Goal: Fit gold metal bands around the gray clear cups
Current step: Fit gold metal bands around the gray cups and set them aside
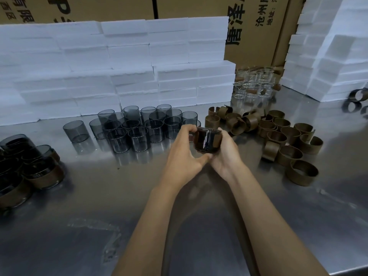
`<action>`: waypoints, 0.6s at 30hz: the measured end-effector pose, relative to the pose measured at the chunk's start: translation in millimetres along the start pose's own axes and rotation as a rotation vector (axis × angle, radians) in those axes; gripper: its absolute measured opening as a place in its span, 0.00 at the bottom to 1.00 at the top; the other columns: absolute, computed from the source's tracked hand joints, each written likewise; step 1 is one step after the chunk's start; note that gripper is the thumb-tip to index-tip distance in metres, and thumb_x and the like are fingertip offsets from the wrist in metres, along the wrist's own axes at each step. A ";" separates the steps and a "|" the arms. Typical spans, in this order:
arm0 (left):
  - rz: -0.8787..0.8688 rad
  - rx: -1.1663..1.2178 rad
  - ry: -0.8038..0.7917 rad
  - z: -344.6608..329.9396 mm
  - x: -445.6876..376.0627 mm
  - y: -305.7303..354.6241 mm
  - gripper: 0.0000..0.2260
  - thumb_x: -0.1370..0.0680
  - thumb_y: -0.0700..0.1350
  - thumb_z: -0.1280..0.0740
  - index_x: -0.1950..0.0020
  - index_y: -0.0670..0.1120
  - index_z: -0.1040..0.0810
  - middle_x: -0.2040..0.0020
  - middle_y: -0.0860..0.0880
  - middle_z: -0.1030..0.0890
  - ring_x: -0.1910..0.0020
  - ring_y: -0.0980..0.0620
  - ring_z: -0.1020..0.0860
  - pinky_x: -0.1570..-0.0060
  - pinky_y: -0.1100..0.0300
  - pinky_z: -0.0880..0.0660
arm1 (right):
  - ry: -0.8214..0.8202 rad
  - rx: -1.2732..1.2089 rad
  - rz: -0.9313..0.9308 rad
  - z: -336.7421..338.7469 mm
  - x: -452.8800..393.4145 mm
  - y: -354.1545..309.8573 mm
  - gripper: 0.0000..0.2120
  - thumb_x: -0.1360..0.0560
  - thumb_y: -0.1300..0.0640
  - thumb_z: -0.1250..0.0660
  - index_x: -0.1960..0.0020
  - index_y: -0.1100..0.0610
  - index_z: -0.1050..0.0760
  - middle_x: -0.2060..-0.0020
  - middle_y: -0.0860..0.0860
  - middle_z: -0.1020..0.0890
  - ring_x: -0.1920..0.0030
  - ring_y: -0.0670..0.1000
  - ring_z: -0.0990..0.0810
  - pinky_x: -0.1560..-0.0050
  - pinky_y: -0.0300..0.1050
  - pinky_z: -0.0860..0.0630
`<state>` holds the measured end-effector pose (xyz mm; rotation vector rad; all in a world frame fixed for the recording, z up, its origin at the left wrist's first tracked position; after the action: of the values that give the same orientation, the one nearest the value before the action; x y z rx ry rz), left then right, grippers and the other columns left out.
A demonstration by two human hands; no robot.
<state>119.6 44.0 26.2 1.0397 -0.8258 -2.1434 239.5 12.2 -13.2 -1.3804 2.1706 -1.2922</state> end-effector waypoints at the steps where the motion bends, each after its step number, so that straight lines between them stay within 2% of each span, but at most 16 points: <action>1: 0.028 0.010 0.028 -0.2 -0.3 -1.6 0.31 0.29 0.49 0.20 0.31 0.53 0.32 0.39 0.61 0.29 0.44 0.69 0.31 0.46 0.80 0.35 | -0.003 -0.032 -0.011 -2.8 0.0 2.0 0.21 0.13 0.49 0.45 0.33 0.64 0.27 0.41 0.63 0.18 0.44 0.61 0.17 0.41 0.55 0.21; 3: 0.093 0.085 0.112 2.7 -2.1 -6.9 0.31 0.28 0.50 0.21 0.28 0.51 0.29 0.37 0.59 0.31 0.41 0.65 0.29 0.44 0.75 0.30 | -0.048 -0.067 -0.021 -9.8 -0.3 4.3 0.24 0.14 0.47 0.45 0.30 0.65 0.28 0.37 0.65 0.19 0.36 0.62 0.20 0.31 0.58 0.26; 5: 0.229 0.322 0.202 9.0 -3.9 -19.5 0.26 0.25 0.46 0.23 0.28 0.48 0.25 0.37 0.54 0.26 0.44 0.60 0.22 0.45 0.72 0.26 | -0.107 -0.042 0.007 -15.3 0.9 2.5 0.23 0.13 0.48 0.46 0.31 0.66 0.28 0.38 0.64 0.19 0.35 0.60 0.21 0.30 0.55 0.27; 6: 0.298 0.480 0.229 11.1 -4.4 -27.0 0.23 0.23 0.44 0.25 0.29 0.48 0.24 0.38 0.53 0.23 0.45 0.60 0.20 0.44 0.70 0.25 | -0.125 -0.006 0.032 -16.6 1.6 0.8 0.21 0.13 0.51 0.46 0.32 0.66 0.27 0.39 0.64 0.18 0.37 0.58 0.21 0.31 0.52 0.26; 8: 0.382 0.798 0.257 13.0 -4.4 -36.7 0.16 0.20 0.39 0.30 0.33 0.48 0.22 0.40 0.48 0.19 0.44 0.55 0.18 0.39 0.60 0.22 | -0.163 0.057 0.099 -19.7 3.6 -4.0 0.16 0.14 0.58 0.43 0.33 0.66 0.25 0.39 0.63 0.19 0.42 0.55 0.20 0.39 0.46 0.23; 9: 0.397 0.939 0.263 13.8 -4.9 -38.9 0.12 0.18 0.37 0.33 0.35 0.46 0.23 0.40 0.45 0.19 0.45 0.51 0.17 0.41 0.56 0.21 | -0.176 0.071 0.133 -20.8 3.9 -6.5 0.14 0.15 0.63 0.42 0.33 0.65 0.25 0.38 0.63 0.19 0.45 0.53 0.19 0.45 0.42 0.22; 11: 0.413 1.142 0.263 14.9 -4.6 -40.4 0.09 0.16 0.36 0.39 0.38 0.45 0.25 0.42 0.42 0.19 0.51 0.48 0.16 0.47 0.56 0.18 | -0.195 0.077 0.186 -22.2 5.2 -9.1 0.14 0.18 0.69 0.39 0.34 0.65 0.25 0.42 0.60 0.19 0.49 0.50 0.19 0.53 0.36 0.21; 13: 0.429 1.260 0.228 14.2 -4.0 -39.0 0.10 0.14 0.37 0.42 0.35 0.43 0.26 0.43 0.41 0.18 0.52 0.47 0.15 0.48 0.55 0.17 | -0.222 0.070 0.203 -24.6 7.1 -8.3 0.17 0.21 0.71 0.37 0.33 0.65 0.25 0.45 0.58 0.22 0.47 0.51 0.21 0.50 0.37 0.23; 16: 0.481 1.361 0.172 8.7 -1.5 -39.3 0.18 0.15 0.41 0.41 0.27 0.35 0.30 0.35 0.34 0.21 0.40 0.40 0.18 0.39 0.50 0.20 | -0.249 0.100 0.156 -27.7 9.2 -1.5 0.19 0.22 0.69 0.33 0.31 0.63 0.25 0.45 0.56 0.23 0.46 0.50 0.23 0.51 0.37 0.26; 18: 0.492 1.386 0.155 7.0 0.1 -39.3 0.18 0.15 0.42 0.41 0.28 0.32 0.29 0.38 0.35 0.19 0.41 0.40 0.17 0.39 0.49 0.20 | -0.288 0.163 0.118 -30.4 9.3 3.9 0.21 0.22 0.66 0.32 0.29 0.62 0.26 0.43 0.56 0.21 0.45 0.51 0.25 0.50 0.39 0.28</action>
<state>104.0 70.2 0.3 1.3275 -2.2823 -0.8618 213.6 21.5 3.2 -1.2664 1.8811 -1.1226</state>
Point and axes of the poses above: each hand's wrist, its own x-axis away from the middle knuckle, its own z-axis out of the back of the hand, y = z × x, the point moved 8 cm from there along -x, towards the middle knuckle
